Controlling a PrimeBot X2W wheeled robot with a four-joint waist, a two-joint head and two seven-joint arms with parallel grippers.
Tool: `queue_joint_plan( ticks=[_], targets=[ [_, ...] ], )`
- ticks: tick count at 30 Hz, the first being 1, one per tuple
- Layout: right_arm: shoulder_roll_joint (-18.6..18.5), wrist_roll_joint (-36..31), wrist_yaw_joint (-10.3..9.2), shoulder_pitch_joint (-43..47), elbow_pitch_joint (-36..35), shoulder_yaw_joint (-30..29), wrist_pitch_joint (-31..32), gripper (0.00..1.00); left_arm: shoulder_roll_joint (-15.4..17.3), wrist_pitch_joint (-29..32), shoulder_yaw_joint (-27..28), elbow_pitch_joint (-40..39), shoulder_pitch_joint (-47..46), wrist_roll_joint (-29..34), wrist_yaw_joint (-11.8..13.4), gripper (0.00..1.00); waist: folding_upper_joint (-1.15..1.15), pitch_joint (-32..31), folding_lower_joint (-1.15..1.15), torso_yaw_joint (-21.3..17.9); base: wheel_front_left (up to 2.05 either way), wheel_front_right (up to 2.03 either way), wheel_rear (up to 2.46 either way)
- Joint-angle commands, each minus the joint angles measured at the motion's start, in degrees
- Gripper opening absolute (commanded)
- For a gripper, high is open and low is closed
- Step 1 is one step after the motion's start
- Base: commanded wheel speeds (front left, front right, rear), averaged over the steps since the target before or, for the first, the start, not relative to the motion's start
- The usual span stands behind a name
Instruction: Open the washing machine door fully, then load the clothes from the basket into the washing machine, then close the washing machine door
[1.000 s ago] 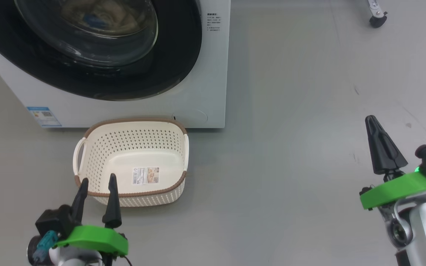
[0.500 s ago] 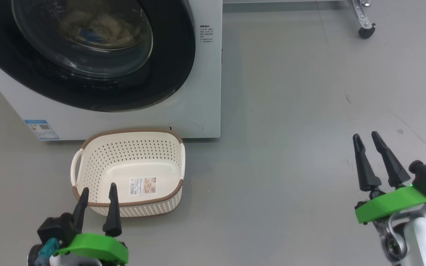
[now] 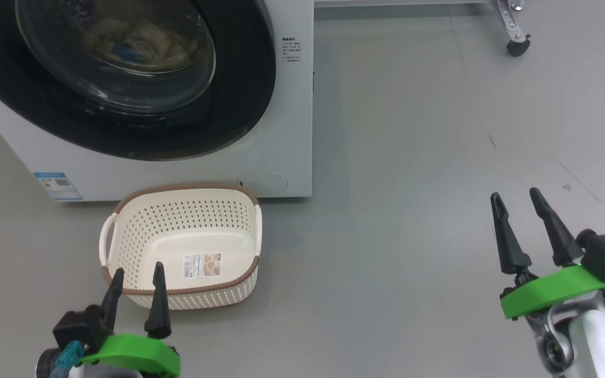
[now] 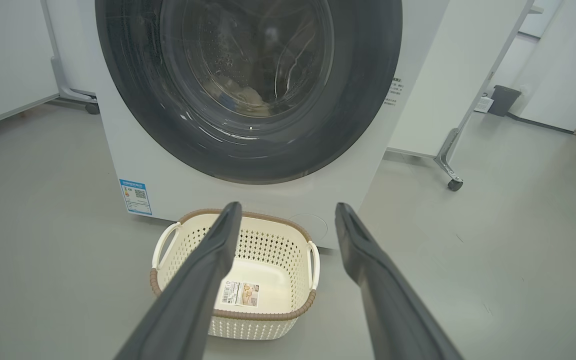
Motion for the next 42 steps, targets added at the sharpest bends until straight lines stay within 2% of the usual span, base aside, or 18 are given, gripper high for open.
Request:
queue_joint_plan(
  ticks=[1,23,42],
  targets=[
    [0.0,-0.4,-0.21,-1.3,-1.7,1.3,0.0,1.00,1.0,-0.6,2.3,-2.0,-1.2,0.6,0.0,1.00,0.00,0.1,0.00,0.0,0.00,0.00,0.00],
    [0.3,-0.4,-0.21,-1.6,-1.1,1.1,0.0,1.00,0.7,-0.6,2.4,-1.9,-1.7,2.2,0.0,1.00,0.00,0.5,0.00,-0.4,0.00,0.00,0.00],
    [0.3,-0.5,-0.21,-1.7,-1.1,1.1,0.0,1.00,1.1,-0.6,1.3,0.7,-2.4,0.0,0.0,1.00,0.00,0.8,0.00,-0.6,0.00,0.00,0.00]
  ],
)
